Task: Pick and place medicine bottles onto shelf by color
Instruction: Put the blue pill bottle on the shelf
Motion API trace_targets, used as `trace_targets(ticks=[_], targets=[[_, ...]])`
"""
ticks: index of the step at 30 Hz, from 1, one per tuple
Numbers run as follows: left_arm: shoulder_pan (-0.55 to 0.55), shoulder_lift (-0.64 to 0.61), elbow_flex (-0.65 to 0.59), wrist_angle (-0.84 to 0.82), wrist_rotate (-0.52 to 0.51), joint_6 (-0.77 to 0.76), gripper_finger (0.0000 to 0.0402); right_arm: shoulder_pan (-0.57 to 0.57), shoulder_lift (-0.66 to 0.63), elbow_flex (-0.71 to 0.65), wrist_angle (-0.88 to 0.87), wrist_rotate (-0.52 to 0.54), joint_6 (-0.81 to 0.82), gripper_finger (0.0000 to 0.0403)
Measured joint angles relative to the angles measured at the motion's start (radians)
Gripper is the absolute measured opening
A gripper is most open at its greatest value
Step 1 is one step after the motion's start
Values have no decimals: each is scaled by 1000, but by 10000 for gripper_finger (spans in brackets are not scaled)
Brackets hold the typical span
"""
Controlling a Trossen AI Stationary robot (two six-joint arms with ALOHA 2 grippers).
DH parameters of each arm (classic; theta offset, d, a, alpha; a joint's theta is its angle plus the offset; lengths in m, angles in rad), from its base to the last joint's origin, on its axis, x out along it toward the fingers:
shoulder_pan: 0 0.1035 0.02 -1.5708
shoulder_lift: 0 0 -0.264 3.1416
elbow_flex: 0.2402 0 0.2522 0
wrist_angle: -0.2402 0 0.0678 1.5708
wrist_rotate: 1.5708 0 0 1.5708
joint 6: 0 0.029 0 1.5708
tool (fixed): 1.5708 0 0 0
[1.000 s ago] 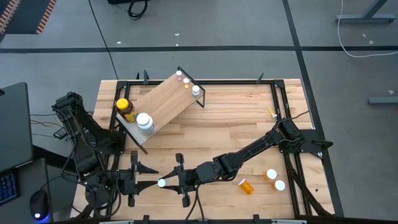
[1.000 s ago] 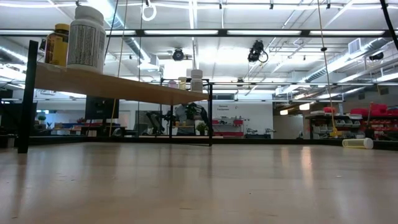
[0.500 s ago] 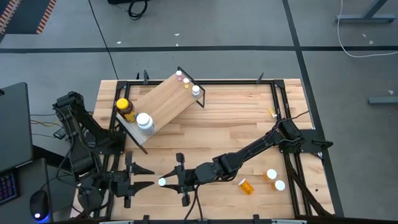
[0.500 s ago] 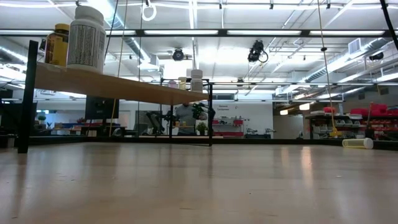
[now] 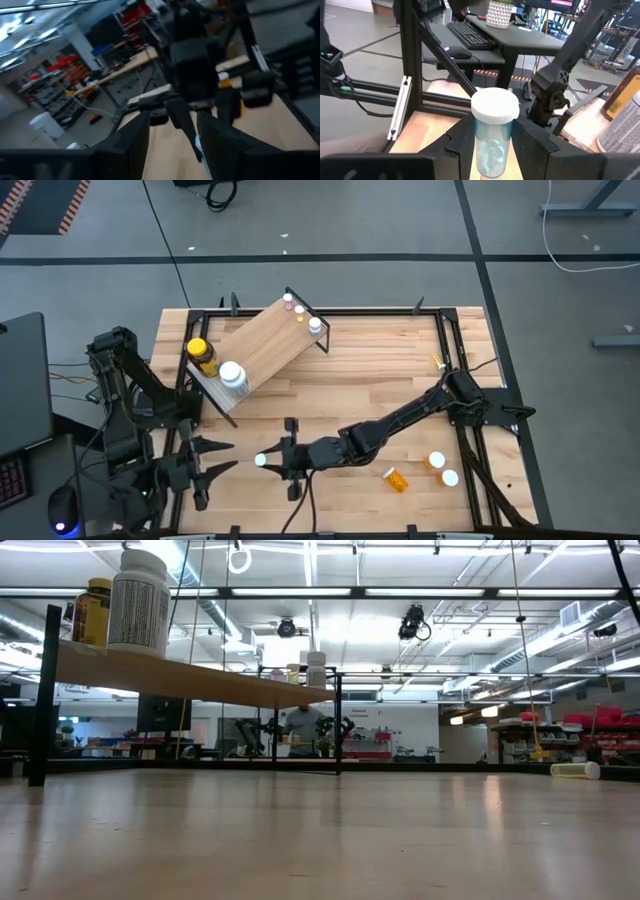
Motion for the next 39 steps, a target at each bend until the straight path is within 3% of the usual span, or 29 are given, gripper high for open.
trace_targets(ticks=[10,24,39], targets=[[-2,0,0,162,-29,-12,172,-25,0,0,-36,0,9,130],[-22,-1,0,187,-29,-34,172,-94,0,-3,-56,-39,33,130],[-48,-1,0,217,-29,15,172,-157,0,-95,-4,-90,63,130]])
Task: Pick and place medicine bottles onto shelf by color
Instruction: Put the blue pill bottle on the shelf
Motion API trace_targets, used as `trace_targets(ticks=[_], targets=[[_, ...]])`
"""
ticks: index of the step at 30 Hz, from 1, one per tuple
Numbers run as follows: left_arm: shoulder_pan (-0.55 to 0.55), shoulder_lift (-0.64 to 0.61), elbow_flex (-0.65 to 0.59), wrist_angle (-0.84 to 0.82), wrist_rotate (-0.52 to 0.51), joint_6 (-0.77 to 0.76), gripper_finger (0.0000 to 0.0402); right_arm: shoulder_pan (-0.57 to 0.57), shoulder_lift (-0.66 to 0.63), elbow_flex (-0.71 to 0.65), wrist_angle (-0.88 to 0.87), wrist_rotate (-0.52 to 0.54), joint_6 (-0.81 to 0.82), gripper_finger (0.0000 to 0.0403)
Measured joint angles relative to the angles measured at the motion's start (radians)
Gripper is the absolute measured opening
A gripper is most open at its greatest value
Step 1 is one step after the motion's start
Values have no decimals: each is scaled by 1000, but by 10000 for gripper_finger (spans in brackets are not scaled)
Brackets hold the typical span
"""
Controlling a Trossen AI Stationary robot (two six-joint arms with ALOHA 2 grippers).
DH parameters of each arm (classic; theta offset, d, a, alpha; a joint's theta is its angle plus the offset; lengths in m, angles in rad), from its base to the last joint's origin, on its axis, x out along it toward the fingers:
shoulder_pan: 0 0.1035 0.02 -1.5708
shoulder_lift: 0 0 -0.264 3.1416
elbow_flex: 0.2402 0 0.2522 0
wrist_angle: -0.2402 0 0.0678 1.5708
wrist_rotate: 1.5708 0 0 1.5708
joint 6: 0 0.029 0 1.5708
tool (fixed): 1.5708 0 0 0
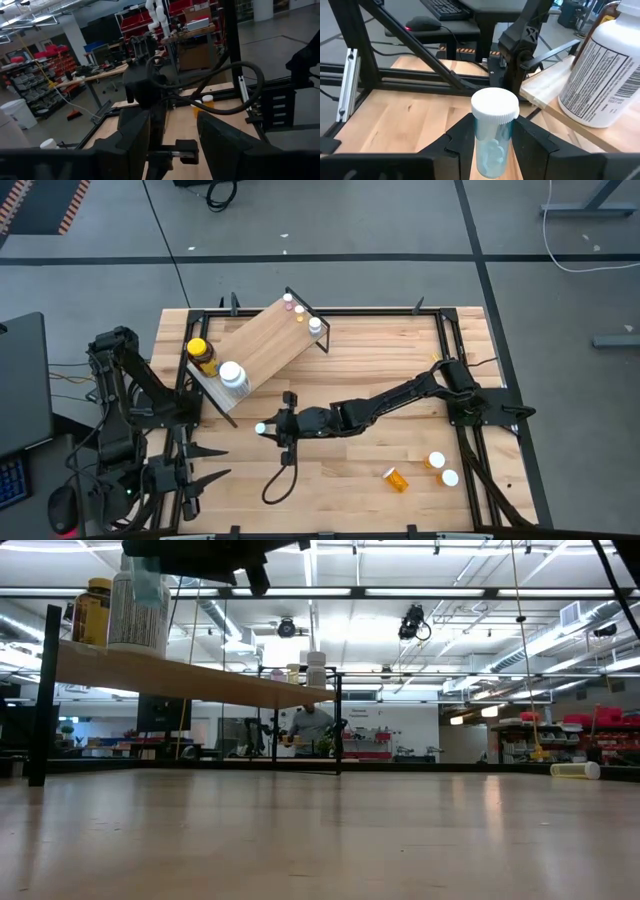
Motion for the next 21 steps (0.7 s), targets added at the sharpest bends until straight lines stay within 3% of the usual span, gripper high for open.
trace_targets(ticks=[13,21], targets=[[-5,0,0,0,0,0,172,-37,-18,-147,179,-75,52,130],[-5,0,0,0,0,0,172,-45,-161,-377,391,-70,68,130]])
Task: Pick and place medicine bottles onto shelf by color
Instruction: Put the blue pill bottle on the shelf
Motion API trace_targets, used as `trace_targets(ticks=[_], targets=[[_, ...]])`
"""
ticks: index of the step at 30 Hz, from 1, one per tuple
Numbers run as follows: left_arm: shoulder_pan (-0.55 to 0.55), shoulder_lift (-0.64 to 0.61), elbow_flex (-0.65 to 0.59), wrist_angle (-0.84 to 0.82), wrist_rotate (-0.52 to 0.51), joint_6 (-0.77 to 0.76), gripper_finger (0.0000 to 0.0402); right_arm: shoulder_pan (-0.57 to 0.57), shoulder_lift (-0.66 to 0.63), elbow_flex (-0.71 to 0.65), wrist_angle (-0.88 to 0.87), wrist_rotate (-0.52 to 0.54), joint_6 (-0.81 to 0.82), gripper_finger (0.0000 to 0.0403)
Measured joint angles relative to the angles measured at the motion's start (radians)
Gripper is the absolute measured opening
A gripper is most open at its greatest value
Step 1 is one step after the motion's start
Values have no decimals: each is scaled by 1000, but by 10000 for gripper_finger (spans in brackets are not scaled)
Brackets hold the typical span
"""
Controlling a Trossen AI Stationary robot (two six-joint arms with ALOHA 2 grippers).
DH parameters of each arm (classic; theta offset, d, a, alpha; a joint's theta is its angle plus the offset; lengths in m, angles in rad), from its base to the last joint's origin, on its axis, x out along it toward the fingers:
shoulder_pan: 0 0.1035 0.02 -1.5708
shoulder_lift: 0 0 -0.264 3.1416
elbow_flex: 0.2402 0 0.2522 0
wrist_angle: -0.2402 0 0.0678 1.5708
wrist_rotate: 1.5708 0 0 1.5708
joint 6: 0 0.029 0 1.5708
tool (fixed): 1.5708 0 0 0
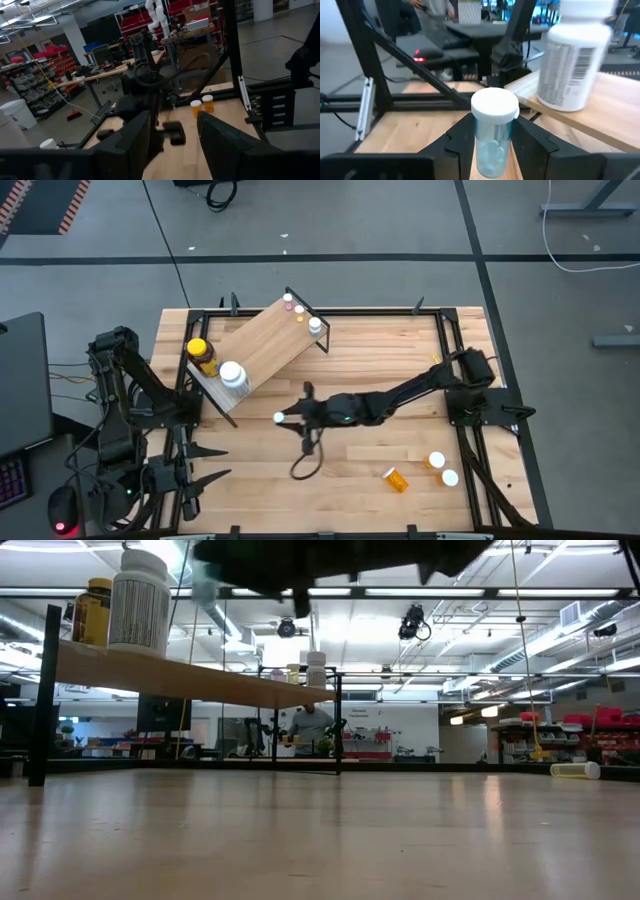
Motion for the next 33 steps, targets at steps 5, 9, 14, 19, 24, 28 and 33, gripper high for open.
trace_targets(ticks=[5,9,14,19,24,28,33], targets=[[0,0,0,0,0,1,172,-2,-105,-171,114,89,8,130],[1,0,0,0,0,3,172,-10,-135,-268,183,132,9,130],[3,0,0,0,0,3,172,-28,-121,-288,274,133,11,130],[3,0,0,0,0,34,172,-45,-117,-245,250,129,9,130],[3,0,0,0,0,35,172,-74,-117,-130,88,129,4,130],[3,0,0,0,0,35,172,-94,-116,-41,-76,116,7,130],[3,0,0,-1,0,31,172,-125,-117,-33,-48,93,-16,130]])
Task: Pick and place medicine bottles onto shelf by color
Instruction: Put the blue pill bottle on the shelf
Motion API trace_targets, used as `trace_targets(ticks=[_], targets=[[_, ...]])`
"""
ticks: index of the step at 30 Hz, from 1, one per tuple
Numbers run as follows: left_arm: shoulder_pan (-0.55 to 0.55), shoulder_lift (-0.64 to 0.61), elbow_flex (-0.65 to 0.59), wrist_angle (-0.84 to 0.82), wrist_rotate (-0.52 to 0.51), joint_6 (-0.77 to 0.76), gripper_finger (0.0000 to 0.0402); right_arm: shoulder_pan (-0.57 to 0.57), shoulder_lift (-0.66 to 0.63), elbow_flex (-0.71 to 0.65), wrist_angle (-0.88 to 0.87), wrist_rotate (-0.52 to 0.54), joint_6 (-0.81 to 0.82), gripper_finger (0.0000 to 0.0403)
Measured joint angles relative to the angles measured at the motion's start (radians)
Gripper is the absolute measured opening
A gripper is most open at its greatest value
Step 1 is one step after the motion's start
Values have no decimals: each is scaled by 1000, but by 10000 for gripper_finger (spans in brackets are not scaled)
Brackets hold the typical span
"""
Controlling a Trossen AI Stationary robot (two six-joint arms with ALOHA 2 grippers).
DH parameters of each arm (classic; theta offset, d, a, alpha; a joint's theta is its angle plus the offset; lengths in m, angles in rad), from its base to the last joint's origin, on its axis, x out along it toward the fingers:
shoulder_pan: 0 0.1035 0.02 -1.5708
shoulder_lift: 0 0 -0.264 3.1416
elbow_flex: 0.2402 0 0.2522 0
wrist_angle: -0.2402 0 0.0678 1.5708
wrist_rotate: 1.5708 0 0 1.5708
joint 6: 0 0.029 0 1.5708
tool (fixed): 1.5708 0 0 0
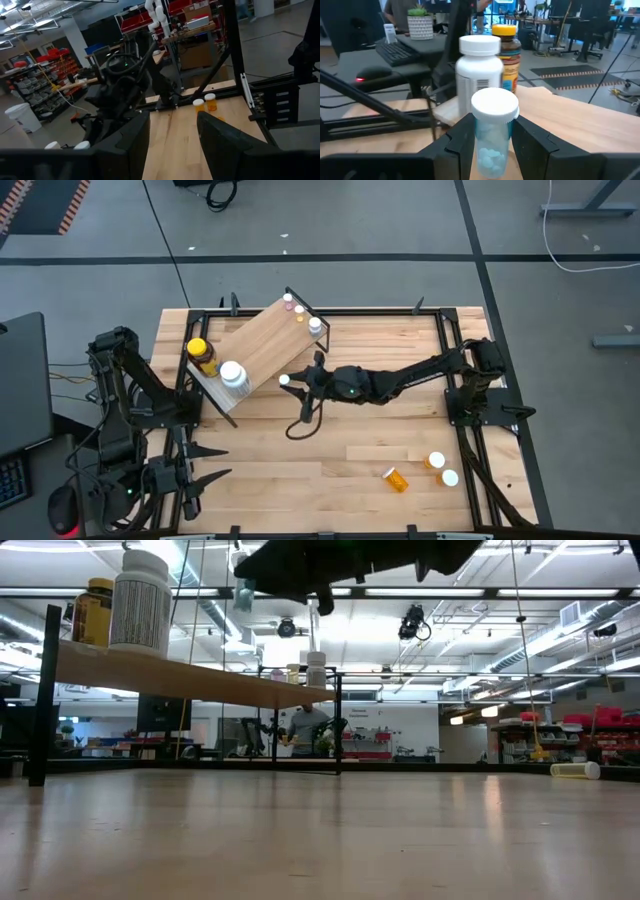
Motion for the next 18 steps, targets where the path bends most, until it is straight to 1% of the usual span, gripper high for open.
trace_targets(ticks=[4,5,8,11,14,18], targets=[[0,0,0,-1,0,-10,172,-47,50,-2,46,-77,2,130],[0,0,0,0,0,-10,172,-58,75,-1,93,-101,8,130],[0,1,0,3,-13,1,172,-88,122,-2,151,-156,20,130],[0,1,-1,10,-48,24,172,-117,151,9,143,-176,20,130],[0,1,-1,14,-89,30,172,-135,150,26,124,-194,16,130],[18,1,0,13,-97,33,172,-142,149,54,115,-206,-12,130]])
